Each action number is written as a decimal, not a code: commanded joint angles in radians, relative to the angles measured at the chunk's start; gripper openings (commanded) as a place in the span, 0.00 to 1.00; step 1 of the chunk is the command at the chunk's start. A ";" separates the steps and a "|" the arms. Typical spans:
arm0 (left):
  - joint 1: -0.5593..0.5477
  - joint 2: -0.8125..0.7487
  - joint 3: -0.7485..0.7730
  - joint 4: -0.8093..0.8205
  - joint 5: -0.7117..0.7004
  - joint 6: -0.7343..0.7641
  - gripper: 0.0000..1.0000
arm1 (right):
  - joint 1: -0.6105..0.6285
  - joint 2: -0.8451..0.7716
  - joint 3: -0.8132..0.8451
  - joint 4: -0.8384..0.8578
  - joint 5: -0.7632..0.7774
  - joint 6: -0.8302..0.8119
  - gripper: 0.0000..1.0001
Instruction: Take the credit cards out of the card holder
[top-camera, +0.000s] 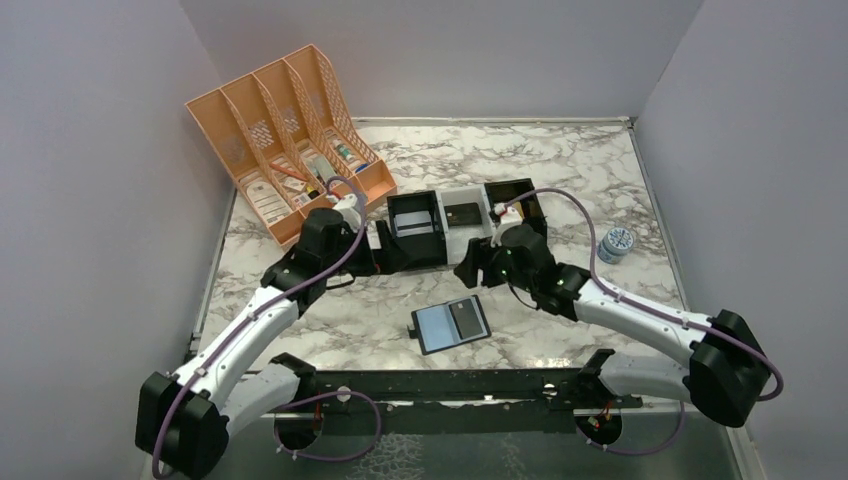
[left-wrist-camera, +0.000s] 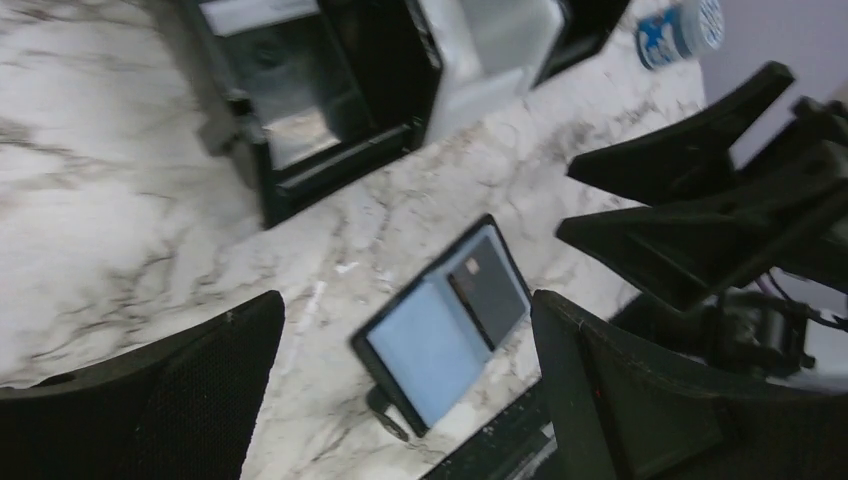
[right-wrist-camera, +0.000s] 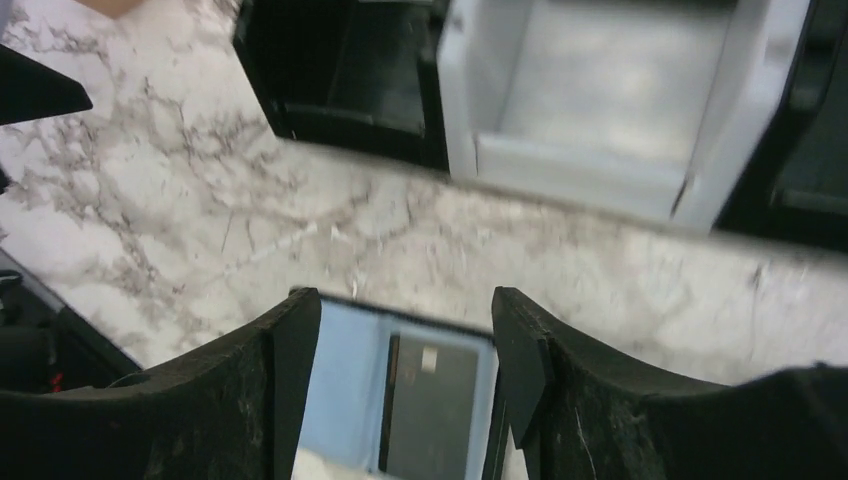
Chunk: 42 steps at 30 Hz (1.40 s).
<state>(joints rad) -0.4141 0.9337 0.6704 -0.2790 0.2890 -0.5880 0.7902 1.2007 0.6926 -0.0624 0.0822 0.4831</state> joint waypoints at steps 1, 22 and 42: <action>-0.134 0.073 -0.007 0.181 0.138 -0.106 0.96 | -0.001 -0.096 -0.086 -0.102 -0.063 0.235 0.59; -0.471 0.312 -0.059 0.279 -0.170 -0.371 0.66 | 0.000 -0.067 -0.212 -0.155 -0.166 0.267 0.28; -0.524 0.467 -0.115 0.429 -0.138 -0.477 0.43 | -0.001 0.043 -0.256 -0.125 -0.171 0.284 0.16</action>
<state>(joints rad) -0.9253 1.3727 0.5690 0.0841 0.1482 -1.0451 0.7898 1.2320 0.4644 -0.2016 -0.0837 0.7559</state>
